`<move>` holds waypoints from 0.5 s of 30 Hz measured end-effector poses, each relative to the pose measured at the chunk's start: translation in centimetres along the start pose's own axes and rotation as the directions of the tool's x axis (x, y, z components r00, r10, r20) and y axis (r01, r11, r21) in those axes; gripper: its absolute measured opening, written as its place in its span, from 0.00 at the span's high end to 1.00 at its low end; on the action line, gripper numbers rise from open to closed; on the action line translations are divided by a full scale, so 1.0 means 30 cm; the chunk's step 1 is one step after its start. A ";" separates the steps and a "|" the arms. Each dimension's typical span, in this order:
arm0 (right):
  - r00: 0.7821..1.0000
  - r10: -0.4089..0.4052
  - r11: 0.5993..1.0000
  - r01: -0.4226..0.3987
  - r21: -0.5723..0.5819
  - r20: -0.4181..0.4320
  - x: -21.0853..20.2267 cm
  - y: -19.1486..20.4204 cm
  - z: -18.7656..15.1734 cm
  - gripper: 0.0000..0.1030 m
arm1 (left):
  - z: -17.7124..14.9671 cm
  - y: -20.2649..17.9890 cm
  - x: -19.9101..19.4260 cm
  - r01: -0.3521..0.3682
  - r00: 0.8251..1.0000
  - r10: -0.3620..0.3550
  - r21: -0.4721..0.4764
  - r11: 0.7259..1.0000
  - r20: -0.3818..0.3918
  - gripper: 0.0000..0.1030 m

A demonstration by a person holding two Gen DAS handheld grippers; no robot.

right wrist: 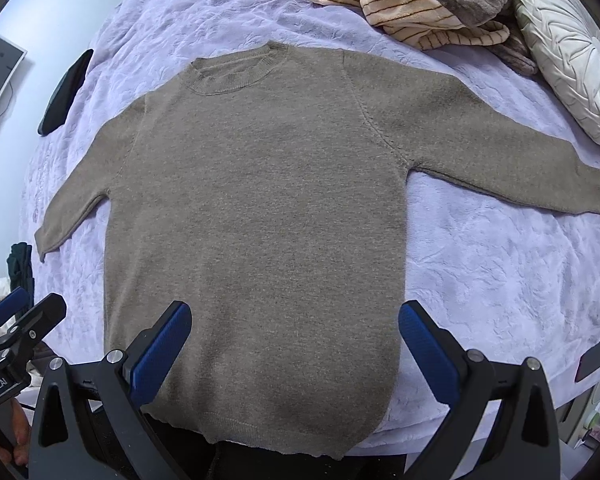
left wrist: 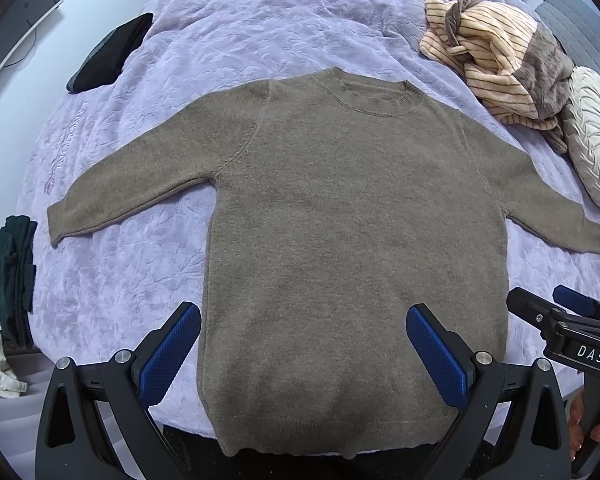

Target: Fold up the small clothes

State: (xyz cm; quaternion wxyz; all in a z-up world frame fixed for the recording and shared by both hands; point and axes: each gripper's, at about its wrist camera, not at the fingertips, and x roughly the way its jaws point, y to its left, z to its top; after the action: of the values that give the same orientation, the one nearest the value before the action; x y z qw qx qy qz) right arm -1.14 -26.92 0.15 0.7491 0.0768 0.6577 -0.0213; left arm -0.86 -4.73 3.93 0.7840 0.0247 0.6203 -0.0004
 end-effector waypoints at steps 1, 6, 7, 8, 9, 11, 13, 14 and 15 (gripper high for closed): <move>1.000 0.000 1.000 0.000 0.001 -0.002 0.000 -0.003 -0.001 0.00 | -0.002 -0.004 0.001 0.000 1.000 0.000 0.006 1.000 -0.002 0.00; 1.000 -0.001 1.000 0.001 0.008 -0.012 0.001 -0.005 -0.010 0.00 | -0.006 -0.009 -0.003 -0.001 1.000 0.001 0.010 1.000 -0.006 0.00; 1.000 -0.004 1.000 0.004 0.004 -0.012 0.000 -0.003 -0.012 0.00 | -0.006 -0.011 -0.003 -0.003 1.000 0.004 0.009 1.000 -0.006 0.00; 1.000 -0.006 1.000 0.006 0.002 -0.011 -0.002 -0.001 -0.015 0.00 | -0.008 -0.010 -0.004 -0.006 1.000 0.006 0.008 1.000 -0.005 0.00; 1.000 -0.008 1.000 0.008 -0.001 -0.010 -0.004 0.001 -0.016 0.00 | -0.010 -0.008 -0.005 -0.007 1.000 0.007 0.007 1.000 -0.006 0.00; 1.000 -0.009 1.000 0.009 -0.006 -0.007 -0.007 0.004 -0.017 0.00 | -0.016 -0.004 -0.006 -0.005 1.000 0.005 0.003 1.000 -0.007 0.00; 1.000 -0.011 1.000 0.011 -0.010 -0.005 -0.010 0.011 -0.019 0.00 | -0.020 0.001 -0.011 0.001 1.000 -0.001 -0.001 1.000 -0.004 0.00; 1.000 -0.011 1.000 0.011 -0.013 -0.005 -0.011 0.015 -0.021 0.00 | -0.022 0.001 -0.014 0.004 1.000 -0.004 -0.003 1.000 -0.001 0.00; 1.000 -0.011 1.000 0.011 -0.017 -0.004 -0.012 0.019 -0.023 0.00 | -0.023 0.002 -0.017 0.006 1.000 -0.006 -0.004 1.000 0.002 0.00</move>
State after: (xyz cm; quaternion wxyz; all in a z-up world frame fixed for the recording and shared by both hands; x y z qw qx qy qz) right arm -1.79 -26.28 0.47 0.7481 0.0667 0.6599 -0.0197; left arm -1.66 -4.66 4.26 0.7847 0.0213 0.6195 -0.0014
